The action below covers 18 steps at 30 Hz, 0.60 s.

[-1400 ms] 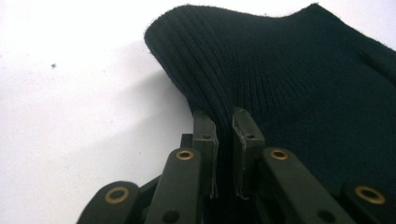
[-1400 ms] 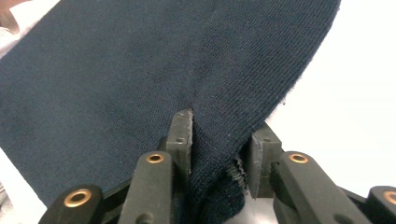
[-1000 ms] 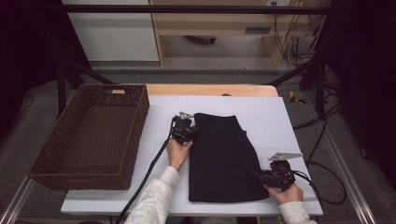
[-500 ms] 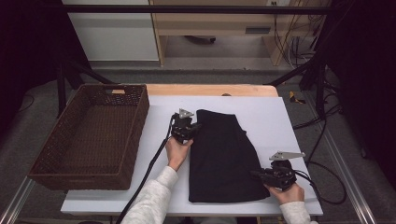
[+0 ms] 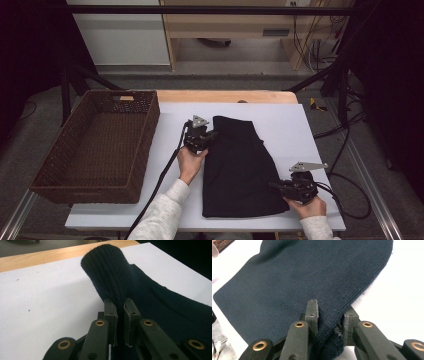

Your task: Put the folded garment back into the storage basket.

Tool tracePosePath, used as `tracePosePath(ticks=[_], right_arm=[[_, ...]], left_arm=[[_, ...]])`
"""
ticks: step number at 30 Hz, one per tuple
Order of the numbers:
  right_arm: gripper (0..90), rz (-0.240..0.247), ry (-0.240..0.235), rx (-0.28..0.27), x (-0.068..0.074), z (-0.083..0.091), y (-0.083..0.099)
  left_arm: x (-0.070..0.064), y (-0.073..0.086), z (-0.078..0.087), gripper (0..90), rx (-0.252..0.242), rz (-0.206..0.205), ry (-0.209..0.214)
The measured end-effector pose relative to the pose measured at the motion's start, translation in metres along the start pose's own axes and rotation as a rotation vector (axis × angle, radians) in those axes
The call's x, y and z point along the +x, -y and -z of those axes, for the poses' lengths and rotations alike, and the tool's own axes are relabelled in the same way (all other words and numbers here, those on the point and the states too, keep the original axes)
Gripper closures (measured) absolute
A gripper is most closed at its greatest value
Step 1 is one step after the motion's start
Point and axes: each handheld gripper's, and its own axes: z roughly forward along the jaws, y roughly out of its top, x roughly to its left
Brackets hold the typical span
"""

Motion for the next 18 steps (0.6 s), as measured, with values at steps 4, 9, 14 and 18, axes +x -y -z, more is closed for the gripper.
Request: tracePosePath(ticks=[4, 9, 14, 18], right_arm=[[73.2, 0.013, 0.004, -0.002, 0.002, 0.001, -0.001], [73.4, 0.01, -0.002, -0.005, 0.004, 0.003, -0.002], [73.4, 0.023, 0.001, -0.016, 0.006, 0.005, -0.004], [73.4, 0.03, 0.0, -0.022, 0.008, 0.007, -0.005]], left_arm=[[-0.005, -0.003, 0.004, 83.6, -0.009, -0.018, 0.004], [-0.009, -0.006, 0.011, 83.7, -0.031, -0.027, 0.013], [-0.013, -0.01, 0.018, 83.7, -0.044, -0.044, 0.02], [-0.017, -0.012, 0.023, 83.8, -0.056, -0.054, 0.033]])
